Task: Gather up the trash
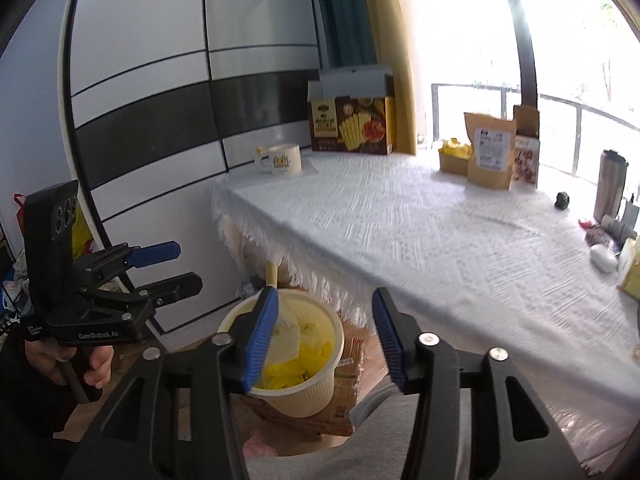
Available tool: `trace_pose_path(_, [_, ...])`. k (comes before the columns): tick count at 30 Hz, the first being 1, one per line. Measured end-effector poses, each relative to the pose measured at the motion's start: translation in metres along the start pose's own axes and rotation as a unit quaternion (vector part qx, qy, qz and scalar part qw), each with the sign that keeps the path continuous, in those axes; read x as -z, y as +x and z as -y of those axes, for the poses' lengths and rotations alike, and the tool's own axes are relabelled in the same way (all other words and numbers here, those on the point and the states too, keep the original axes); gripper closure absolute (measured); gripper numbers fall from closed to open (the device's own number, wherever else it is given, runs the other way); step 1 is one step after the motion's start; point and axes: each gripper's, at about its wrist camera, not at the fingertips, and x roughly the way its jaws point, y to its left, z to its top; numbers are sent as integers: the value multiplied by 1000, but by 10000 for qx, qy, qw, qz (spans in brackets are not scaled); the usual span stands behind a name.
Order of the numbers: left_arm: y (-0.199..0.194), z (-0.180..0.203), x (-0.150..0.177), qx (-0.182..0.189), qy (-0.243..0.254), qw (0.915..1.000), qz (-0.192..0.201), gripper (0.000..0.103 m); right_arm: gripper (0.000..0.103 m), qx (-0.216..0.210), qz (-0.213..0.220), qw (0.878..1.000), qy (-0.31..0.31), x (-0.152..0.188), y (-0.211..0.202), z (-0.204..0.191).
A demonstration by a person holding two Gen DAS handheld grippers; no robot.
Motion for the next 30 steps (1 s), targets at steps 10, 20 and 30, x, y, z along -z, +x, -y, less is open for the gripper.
trace_pose_path(10, [-30,4,-17,-105,-51,9984,546,6,19,97,486,9988,-65,-19,-42,-3])
trace_pose_path(20, [-58,5,-22,51,180,9941,1066,5,13,183,826,9960,-273,-36,-70,-15])
trace_pose_path(30, [-61,-16,-15,132,-65,9927,1196,5,11,111,794,9960,-404,-43,-57,-30])
